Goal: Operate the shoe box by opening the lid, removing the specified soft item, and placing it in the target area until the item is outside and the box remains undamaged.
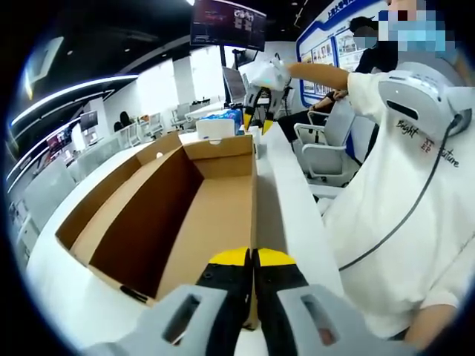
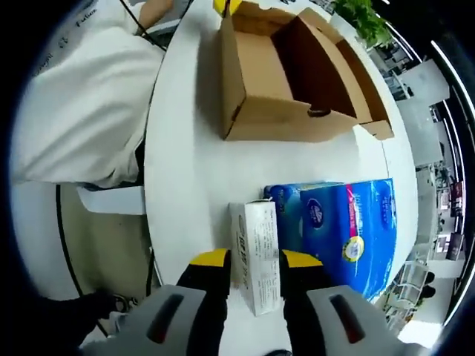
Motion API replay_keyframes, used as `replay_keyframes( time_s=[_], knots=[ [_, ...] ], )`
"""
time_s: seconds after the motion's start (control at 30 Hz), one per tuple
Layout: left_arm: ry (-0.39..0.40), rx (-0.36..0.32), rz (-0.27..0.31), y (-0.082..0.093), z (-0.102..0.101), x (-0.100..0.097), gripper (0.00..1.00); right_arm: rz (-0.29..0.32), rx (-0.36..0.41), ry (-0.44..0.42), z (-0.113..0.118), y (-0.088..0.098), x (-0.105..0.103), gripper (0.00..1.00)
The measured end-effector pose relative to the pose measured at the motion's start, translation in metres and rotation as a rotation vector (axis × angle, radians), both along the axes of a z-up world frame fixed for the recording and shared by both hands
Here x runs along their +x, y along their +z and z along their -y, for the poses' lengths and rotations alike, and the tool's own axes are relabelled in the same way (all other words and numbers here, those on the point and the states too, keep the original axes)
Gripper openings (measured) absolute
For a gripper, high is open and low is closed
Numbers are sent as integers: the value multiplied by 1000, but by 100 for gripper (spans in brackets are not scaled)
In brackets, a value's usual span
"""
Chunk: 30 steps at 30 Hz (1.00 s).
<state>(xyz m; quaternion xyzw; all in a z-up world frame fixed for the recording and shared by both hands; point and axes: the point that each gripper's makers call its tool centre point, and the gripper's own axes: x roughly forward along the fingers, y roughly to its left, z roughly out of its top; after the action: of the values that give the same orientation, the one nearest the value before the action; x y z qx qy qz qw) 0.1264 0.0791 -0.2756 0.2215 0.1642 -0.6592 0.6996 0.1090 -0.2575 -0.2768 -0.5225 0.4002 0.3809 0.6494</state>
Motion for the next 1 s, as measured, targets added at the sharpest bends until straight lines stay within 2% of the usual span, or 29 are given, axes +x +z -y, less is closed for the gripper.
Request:
replay_keyframes(
  time_s=[0.03, 0.13, 0.23, 0.27, 0.33, 0.4, 0.47, 0.5, 0.57, 0.6, 0.67, 0.77, 0.83, 0.87, 0.9, 0.93, 0.97, 1.0],
  knots=[
    [0, -1, 0, 0, 0, 0, 1, 37, -2, 20, 1, 7, 0, 28],
    [-1, 2, -1, 0, 0, 0, 1, 100, 39, -13, 1, 20, 0, 33],
    [-1, 1, -1, 0, 0, 0, 1, 165, 131, -45, -3, 36, -3, 35],
    [0, 0, 0, 0, 0, 0, 1, 170, 140, -52, -3, 38, -5, 35],
    [1, 1, -1, 0, 0, 0, 1, 184, 194, -124, 0, 43, -8, 34],
    [0, 6, -4, 0, 0, 0, 1, 219, 309, -157, -6, 48, -6, 33],
    [0, 7, -8, 0, 0, 0, 1, 240, 339, -209, -2, 50, -4, 38],
    [0, 6, -8, 0, 0, 0, 1, 304, 370, -258, 3, 57, 3, 43],
    [2, 2, -4, 0, 0, 0, 1, 340, 422, -316, 6, 63, 5, 45],
    [4, 0, -4, 0, 0, 0, 1, 391, 468, -352, 7, 70, 10, 47],
    [3, 2, -4, 0, 0, 0, 1, 431, 568, -351, 1, 81, 9, 47],
    [3, 7, -10, -1, 1, -1, 1, 474, 666, -409, 2, 88, 9, 51],
    [4, 7, -11, -1, 2, -2, 1, 494, 701, -396, 1, 89, 6, 58],
    [5, 6, -11, -1, 2, -2, 1, 491, 800, -433, -4, 94, 5, 63],
    [5, 5, -10, -1, 2, -2, 1, 439, 845, -455, -8, 89, 0, 67],
    [4, 4, -10, -1, 2, -2, 1, 433, 848, -486, -5, 87, -2, 67],
    [4, 5, -12, -1, 2, -3, 1, 492, 886, -506, -2, 93, 1, 69],
    [3, 6, -12, -1, 3, -4, 1, 522, 921, -497, -5, 97, 0, 72]
  ],
)
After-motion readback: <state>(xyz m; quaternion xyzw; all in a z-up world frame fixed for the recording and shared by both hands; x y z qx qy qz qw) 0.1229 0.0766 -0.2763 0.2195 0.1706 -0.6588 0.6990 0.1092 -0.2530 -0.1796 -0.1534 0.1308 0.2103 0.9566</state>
